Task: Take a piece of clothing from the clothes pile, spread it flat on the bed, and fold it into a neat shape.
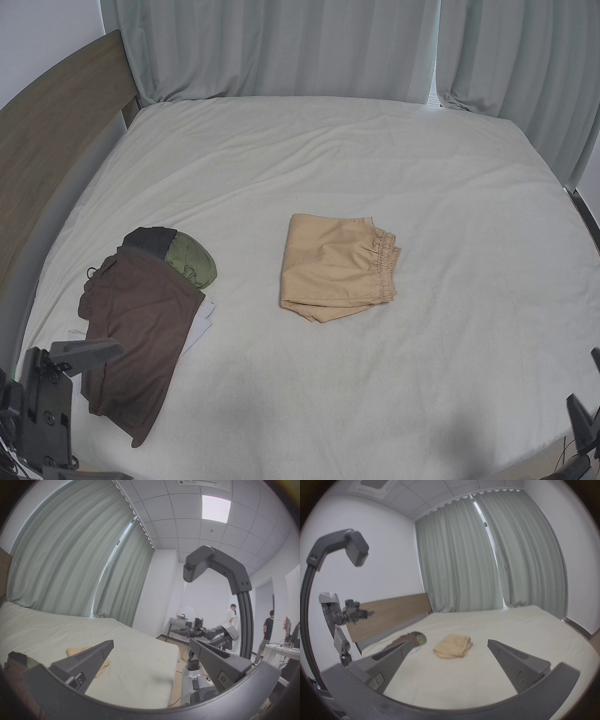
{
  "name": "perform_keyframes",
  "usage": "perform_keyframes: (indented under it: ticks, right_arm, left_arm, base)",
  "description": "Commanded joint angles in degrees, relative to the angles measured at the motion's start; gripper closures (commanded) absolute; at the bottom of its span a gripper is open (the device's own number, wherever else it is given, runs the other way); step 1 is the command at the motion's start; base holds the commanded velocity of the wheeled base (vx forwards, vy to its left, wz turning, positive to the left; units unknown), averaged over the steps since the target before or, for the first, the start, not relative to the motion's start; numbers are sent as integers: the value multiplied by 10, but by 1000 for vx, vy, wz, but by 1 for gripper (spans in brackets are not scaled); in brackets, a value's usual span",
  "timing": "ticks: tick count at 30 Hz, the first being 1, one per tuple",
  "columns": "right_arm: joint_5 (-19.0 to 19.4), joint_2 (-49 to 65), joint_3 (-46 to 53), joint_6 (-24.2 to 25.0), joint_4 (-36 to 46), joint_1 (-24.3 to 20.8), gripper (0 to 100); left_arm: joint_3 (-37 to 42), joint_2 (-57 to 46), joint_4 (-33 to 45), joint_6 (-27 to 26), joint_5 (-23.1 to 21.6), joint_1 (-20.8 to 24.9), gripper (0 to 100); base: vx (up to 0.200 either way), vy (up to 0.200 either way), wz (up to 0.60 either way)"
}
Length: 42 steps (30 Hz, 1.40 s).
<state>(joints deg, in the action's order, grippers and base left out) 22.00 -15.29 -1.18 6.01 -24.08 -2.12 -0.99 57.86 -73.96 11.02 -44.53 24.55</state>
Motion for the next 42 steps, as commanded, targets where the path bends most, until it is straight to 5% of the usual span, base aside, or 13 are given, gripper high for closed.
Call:
perform_keyframes:
  ticks: [1,2,8,12,18,25,29,32,38,42]
  right_arm:
    - [-98,149,12,-42,185,18,0]
    - [-129,149,12,-39,204,18,0]
    - [-146,149,12,-29,200,19,0]
    - [-195,149,12,-30,212,19,0]
    - [-184,148,12,-59,218,19,0]
    - [-182,148,12,-61,218,19,0]
    - [-182,149,12,-61,218,19,0]
    - [-182,149,12,-62,218,19,0]
    - [-182,149,12,-64,218,19,0]
    - [-178,149,12,-74,218,19,0]
  left_arm:
    - [10,-193,117,24,67,-61,0]
    - [10,-209,134,26,67,-70,0]
    - [-3,-339,280,28,68,-128,0]
    - [-17,-434,401,28,68,-146,0]
    - [-15,-528,512,23,72,-190,0]
    - [10,-529,508,15,150,-214,0]
    - [10,-579,605,-21,178,-252,0]
    - [10,-578,702,-94,288,-248,0]
    - [10,-578,697,-89,315,-249,0]
    - [10,-578,698,-91,380,-249,0]
  base:
    - [0,0,0]
    - [0,0,0]
    - [0,0,0]
    - [0,0,0]
    - [0,0,0]
    - [0,0,0]
    - [0,0,0]
    - [0,0,0]
    - [0,0,0]
    - [0,0,0]
